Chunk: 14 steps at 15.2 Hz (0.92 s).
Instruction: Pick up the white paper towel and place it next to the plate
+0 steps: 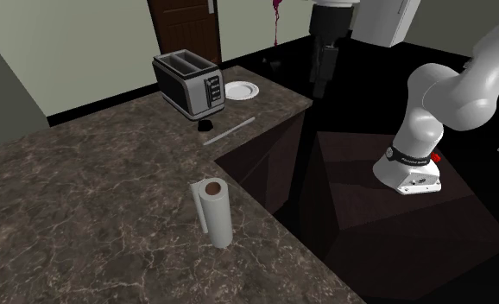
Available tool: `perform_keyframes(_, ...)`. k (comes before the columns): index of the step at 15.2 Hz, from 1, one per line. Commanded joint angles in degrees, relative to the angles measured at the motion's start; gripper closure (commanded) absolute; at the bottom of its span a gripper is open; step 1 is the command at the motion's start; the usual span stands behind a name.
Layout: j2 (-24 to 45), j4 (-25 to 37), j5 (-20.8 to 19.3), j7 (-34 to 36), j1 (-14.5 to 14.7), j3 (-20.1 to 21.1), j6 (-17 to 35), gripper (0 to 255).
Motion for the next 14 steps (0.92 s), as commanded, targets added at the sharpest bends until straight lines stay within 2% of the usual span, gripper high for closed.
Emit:
perform_keyframes(1,3.3,1.1,0.5,1.8,0.3,1.6,2.9,0)
perform_keyframes(8,16.0,7.5,-0.1,9.0,1.1,7.3,11.2,0)
perform_keyframes(14,28.1,16.0,-3.9,16.0,2.0,11.1,16.3,0)
